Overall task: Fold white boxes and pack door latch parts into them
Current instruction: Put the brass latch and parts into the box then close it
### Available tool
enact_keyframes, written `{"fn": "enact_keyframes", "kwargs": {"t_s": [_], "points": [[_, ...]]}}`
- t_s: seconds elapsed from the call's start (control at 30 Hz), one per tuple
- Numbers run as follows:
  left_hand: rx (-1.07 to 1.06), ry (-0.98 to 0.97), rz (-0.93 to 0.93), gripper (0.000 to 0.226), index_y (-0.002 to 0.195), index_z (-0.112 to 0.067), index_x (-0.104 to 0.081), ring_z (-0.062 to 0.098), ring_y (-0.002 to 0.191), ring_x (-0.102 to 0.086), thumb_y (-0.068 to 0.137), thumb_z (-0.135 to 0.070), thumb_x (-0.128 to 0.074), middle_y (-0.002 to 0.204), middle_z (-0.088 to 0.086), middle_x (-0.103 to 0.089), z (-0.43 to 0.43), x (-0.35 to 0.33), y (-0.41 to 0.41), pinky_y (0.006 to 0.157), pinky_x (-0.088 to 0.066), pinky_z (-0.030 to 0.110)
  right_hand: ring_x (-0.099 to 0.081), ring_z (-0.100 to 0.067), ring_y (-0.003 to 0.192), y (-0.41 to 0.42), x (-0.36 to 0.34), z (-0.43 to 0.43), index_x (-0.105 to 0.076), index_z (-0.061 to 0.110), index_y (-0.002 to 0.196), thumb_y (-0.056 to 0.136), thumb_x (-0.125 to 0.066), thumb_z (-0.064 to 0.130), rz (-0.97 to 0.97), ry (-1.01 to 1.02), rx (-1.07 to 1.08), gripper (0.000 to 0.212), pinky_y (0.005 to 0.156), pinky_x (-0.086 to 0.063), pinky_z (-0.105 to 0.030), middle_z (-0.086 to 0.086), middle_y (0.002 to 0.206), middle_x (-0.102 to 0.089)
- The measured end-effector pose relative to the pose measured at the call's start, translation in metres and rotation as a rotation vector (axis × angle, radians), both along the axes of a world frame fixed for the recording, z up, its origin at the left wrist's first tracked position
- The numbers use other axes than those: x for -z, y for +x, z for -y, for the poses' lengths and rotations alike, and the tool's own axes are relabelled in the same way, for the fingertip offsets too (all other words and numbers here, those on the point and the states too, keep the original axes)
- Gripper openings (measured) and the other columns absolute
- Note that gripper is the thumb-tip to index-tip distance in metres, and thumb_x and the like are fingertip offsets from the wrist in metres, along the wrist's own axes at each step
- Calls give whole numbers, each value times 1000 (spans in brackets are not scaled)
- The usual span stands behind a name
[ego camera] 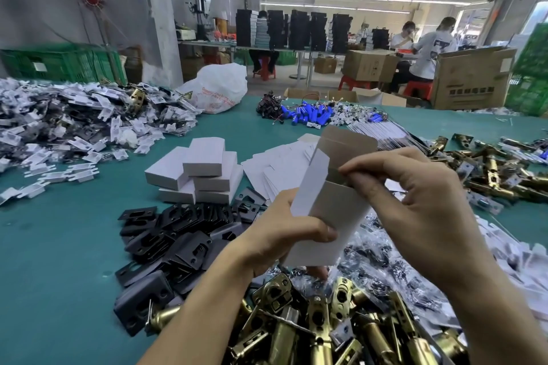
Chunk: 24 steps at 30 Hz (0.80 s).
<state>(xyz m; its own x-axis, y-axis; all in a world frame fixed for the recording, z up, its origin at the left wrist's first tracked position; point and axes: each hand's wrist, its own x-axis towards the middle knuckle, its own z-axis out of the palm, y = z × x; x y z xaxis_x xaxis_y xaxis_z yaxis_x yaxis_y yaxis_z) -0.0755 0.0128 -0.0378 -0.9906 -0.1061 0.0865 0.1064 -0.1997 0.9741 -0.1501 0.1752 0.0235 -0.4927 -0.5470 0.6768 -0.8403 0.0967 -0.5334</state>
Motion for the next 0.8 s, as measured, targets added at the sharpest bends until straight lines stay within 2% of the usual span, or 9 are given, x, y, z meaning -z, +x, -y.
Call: {"fn": "enact_keyframes", "kwargs": {"t_s": [0.1,0.23,0.3,0.4,0.47,0.53,0.6,0.67,0.8], "points": [[-24,-39,-9,60,110,-8,-63,29,81,-66,54,-24,-76,102,19,-55,-1,1,-2,50,-58,37,-61,-15,96,-1,2,0,-63,51,89,86,-62,31,-20,35,28,20,84,-50,-51,16,91,-64],[-70,-2,-74,53,107,-12,-67,28,80,-67,56,-25,-74,98,16,-60,1,4,-4,49,-58,39,-58,-9,99,-6,6,2,-73,25,96,89,-68,12,-78,-24,83,16,81,-46,-23,13,96,-65],[-112,21,-99,59,114,-11,-64,35,86,-67,58,-29,-73,103,25,-62,4,6,-5,50,-58,39,-57,-1,101,-8,8,4,-71,25,100,89,-67,16,-23,-71,99,15,79,-44,-11,10,104,-61],[-227,63,-158,75,130,-5,-53,48,100,-67,62,-34,-72,118,32,-62,7,7,-8,52,-58,41,-59,2,91,-11,14,6,-63,30,98,90,-64,21,99,-113,123,13,71,-50,-11,14,100,-60],[-306,115,-207,75,131,-7,-54,49,103,-67,64,-35,-73,119,28,-66,8,7,-8,56,-59,46,-61,3,82,-18,23,6,-60,33,94,93,-62,23,217,34,141,10,64,-50,-12,16,90,-64],[-365,157,-230,67,124,-12,-61,47,96,-69,63,-37,-75,118,31,-65,8,5,-7,54,-58,44,-62,-2,71,-33,38,6,-60,33,91,96,-57,24,279,331,221,11,59,-49,-15,14,87,-65],[-403,158,-257,50,110,-22,-71,43,90,-71,63,-38,-76,114,31,-66,6,3,-6,52,-57,41,-63,-16,70,-57,52,3,-62,27,91,98,-48,17,315,556,363,18,61,-51,-30,2,89,-67],[-397,163,-298,39,101,-26,-75,41,89,-71,63,-36,-77,110,26,-69,4,1,-6,52,-58,42,-60,-29,74,-86,60,-6,-62,17,92,93,-42,6,345,653,550,22,66,-52,-35,-10,91,-66],[-378,125,-329,45,103,-18,-74,44,86,-70,59,-27,-83,110,32,-67,4,0,-4,54,-60,47,-56,-36,97,-129,66,-37,-53,7,97,87,-46,1,332,892,816,14,84,-53,-42,-18,111,-57]]}}
